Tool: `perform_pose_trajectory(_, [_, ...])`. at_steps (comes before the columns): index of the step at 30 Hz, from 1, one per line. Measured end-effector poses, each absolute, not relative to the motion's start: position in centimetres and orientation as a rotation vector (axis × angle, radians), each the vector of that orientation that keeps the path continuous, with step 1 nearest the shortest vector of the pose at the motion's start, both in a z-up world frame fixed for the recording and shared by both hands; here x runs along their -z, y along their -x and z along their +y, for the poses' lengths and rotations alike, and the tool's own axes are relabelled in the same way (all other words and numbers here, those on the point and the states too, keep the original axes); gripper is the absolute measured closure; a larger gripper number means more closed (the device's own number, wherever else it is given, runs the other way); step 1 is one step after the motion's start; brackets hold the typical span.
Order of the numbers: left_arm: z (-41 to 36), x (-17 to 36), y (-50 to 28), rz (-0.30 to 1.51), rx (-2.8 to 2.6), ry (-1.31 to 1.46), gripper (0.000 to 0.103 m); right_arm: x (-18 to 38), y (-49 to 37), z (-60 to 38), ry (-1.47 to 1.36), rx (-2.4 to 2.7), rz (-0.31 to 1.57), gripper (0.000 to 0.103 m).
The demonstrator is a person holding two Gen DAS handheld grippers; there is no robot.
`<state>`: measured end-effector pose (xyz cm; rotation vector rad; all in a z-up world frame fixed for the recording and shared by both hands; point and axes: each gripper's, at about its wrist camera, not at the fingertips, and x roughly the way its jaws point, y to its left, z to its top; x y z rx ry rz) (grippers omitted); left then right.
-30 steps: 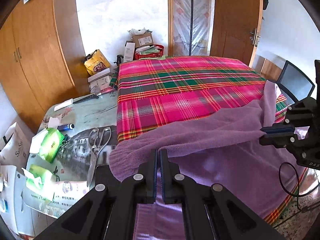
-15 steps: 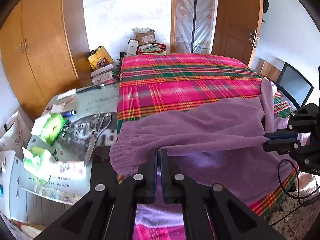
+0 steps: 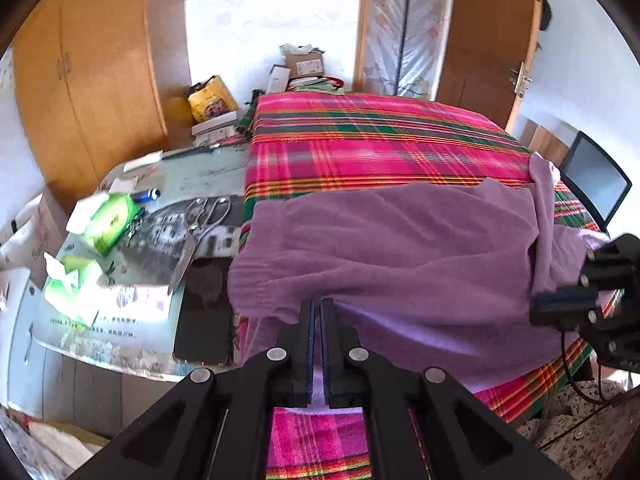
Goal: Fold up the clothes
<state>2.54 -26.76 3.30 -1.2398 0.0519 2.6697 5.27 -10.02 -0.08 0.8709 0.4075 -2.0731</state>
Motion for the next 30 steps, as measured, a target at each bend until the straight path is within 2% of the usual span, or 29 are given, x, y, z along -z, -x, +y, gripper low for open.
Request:
perform_pose_trajectory(7, [-29.2,-2.5,-3.3,-0.171,-2.683,1.256,0.101,1.4,-5.9,-10.6,-0.875,2.066,0.432,0.101])
perform_pose_trajectory(13, [-31.2,-1.8,-2.7,-0.472,-2.640,1.293,0.099,2.2,-5.7,-11.1,-0.872,2.092,0.475,0.100])
perform_pose_trajectory(15, [-31.5,-1.5,-2.2,-0.521,-2.630,1.315,0.091,2.5,-5.6,-11.3,-0.868,2.101,0.490,0.094])
perform_pose_trajectory(16, [-31.6,-1.4,-2.0,-0.540,-2.622,1.325,0.084,2.6,-5.5,-11.5,-0.867,2.108,0.493,0.091])
perform_pose_trajectory(17, [-31.6,-1.2,-1.8,-0.575,-2.604,1.343,0.080,2.7,-5.5,-11.6,-0.866,2.114,0.496,0.084])
perform_pose_trajectory(19, [-31.7,-0.9,-1.3,-0.635,-2.573,1.372,0.078,2.9,-5.4,-11.8,-0.866,2.124,0.506,0.076])
perform_pose_trajectory(24, [-32.2,-0.2,-0.3,-0.796,-2.499,1.414,0.075,3.7,-4.9,-12.1,-0.876,2.116,0.521,0.071])
perform_pose_trajectory(27, [-32.8,0.1,0.4,-0.927,-2.443,1.417,0.070,4.1,-4.8,-12.3,-0.877,2.102,0.529,0.070])
perform_pose_trajectory(30, [-33.4,0.3,0.7,-1.010,-2.419,1.410,0.069,4.5,-4.7,-12.5,-0.871,2.088,0.538,0.070])
